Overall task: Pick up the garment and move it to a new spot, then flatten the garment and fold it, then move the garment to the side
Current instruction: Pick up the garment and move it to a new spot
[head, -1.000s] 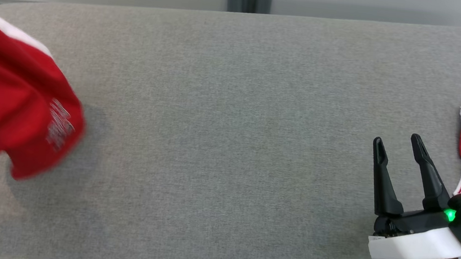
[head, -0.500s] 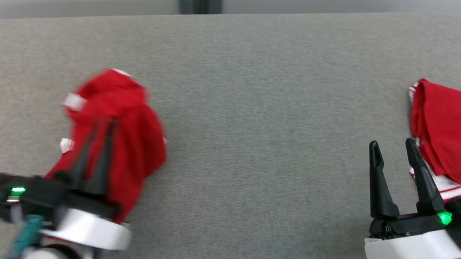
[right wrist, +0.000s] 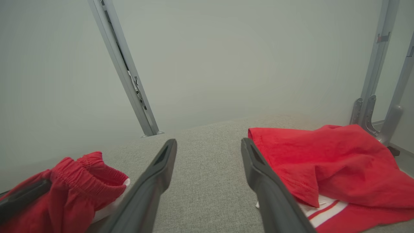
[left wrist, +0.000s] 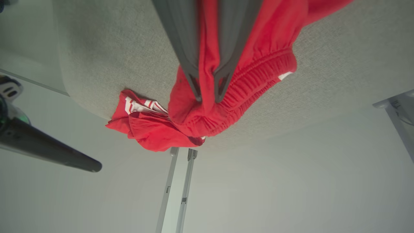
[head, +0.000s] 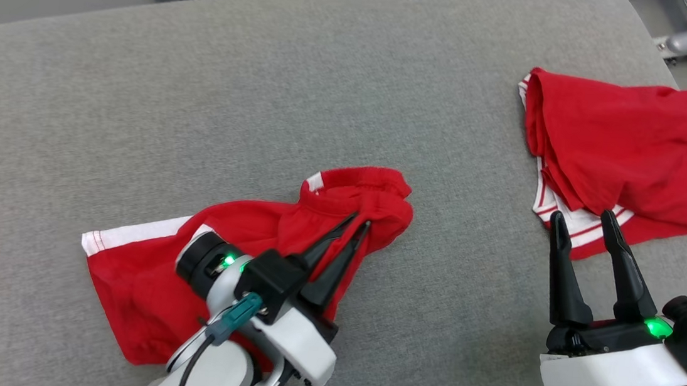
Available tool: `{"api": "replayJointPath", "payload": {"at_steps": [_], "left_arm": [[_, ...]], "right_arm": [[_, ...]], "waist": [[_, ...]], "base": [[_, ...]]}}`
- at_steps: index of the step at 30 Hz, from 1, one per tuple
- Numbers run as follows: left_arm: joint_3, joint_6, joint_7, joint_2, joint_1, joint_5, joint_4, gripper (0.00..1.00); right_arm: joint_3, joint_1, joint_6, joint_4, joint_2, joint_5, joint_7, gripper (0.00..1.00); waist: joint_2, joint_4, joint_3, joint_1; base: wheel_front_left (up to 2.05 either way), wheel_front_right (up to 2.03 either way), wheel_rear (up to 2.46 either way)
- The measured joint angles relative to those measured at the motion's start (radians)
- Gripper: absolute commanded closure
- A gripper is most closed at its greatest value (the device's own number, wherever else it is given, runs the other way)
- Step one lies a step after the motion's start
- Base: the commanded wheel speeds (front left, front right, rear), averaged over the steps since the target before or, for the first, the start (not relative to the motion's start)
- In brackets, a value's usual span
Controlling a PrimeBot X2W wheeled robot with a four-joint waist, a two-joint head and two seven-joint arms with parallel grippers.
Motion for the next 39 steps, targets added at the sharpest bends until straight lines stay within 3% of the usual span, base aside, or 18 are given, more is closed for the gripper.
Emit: {"api": "replayJointPath", "payload": {"at_steps": [5,6,7,12,17,31,39], "left_arm": [[-0.024,-0.047,-0.026,-0.046,-0.085,-0.010,0.146,1.00],[-0.030,-0.070,-0.045,-0.050,-0.092,-0.018,0.155,0.41],[-0.036,-0.081,-0.061,-0.055,-0.100,-0.023,0.162,0.00],[-0.050,-0.115,-0.093,-0.067,-0.102,-0.064,0.155,0.00],[-0.023,-0.109,-0.103,-0.043,-0.078,-0.087,0.091,0.00],[0.298,0.134,-0.136,0.136,0.021,-0.116,-0.027,0.00],[0.427,0.192,-0.149,0.207,0.162,-0.144,-0.090,0.00]], "right_arm": [[0.006,-0.016,0.000,0.014,0.000,0.018,-0.014,0.00],[0.005,-0.018,0.000,0.017,0.000,0.018,-0.016,0.00],[0.001,-0.018,0.000,0.021,0.000,0.019,-0.016,0.00],[-0.030,-0.018,0.000,0.034,0.000,0.018,-0.019,0.00],[-0.045,-0.018,0.000,0.031,0.000,0.004,-0.020,0.00],[-0.051,-0.010,0.000,0.008,0.001,-0.065,0.016,0.00],[-0.058,0.014,0.000,0.008,0.001,-0.099,0.061,0.00]], "waist": [[0.0000,-0.044,0.043,0.0000],[0.0000,-0.048,0.048,0.0000],[0.0000,-0.050,0.050,0.0000],[0.0000,-0.028,0.036,0.0000],[0.0000,0.005,0.015,0.0000],[0.0000,0.125,-0.064,0.0000],[0.0000,0.159,-0.119,0.0000]], "base": [[0.00,0.00,0.00],[0.00,0.00,0.00],[0.00,0.00,0.00],[0.00,0.00,0.00],[0.00,0.00,0.00],[0.00,0.00,0.00],[0.00,0.00,0.00]]}}
